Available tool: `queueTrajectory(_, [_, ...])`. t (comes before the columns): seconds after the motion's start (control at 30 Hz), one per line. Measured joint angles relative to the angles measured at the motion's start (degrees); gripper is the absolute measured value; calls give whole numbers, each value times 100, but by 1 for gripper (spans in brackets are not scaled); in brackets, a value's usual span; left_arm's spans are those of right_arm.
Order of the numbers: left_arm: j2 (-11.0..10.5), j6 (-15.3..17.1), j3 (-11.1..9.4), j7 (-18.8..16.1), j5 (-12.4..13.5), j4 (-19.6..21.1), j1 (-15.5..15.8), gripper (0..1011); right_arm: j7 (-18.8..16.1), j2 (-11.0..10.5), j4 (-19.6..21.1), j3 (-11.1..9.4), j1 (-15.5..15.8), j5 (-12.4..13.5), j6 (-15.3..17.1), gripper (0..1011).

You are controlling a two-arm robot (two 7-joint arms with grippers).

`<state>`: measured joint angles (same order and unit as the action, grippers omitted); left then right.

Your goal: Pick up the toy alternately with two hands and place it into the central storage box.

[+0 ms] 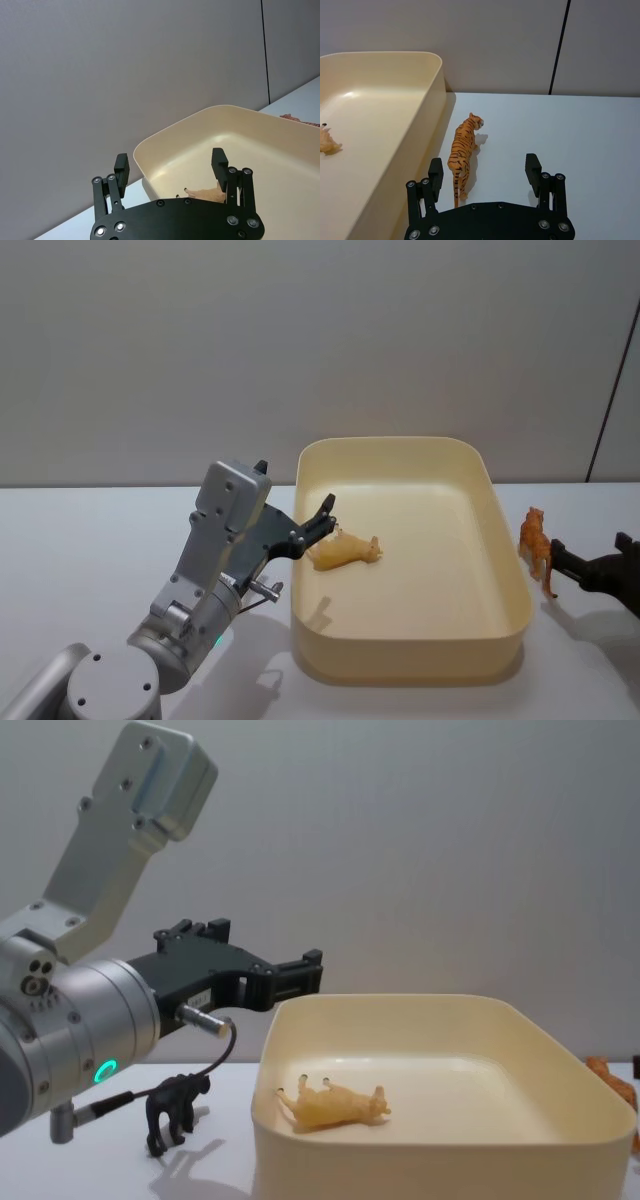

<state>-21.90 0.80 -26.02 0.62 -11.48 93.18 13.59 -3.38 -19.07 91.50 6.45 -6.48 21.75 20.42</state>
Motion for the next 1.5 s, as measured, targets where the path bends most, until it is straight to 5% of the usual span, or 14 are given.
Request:
queueTrajectory(0.73, [0,0,0,0,0,0,0,1001,-242,453,-1130,369,-742,-740,-204,998])
queueTrajectory(1.5, [0,0,0,0,0,0,0,1001,-328,645,-1662,518,-1086,-1076,-319,344])
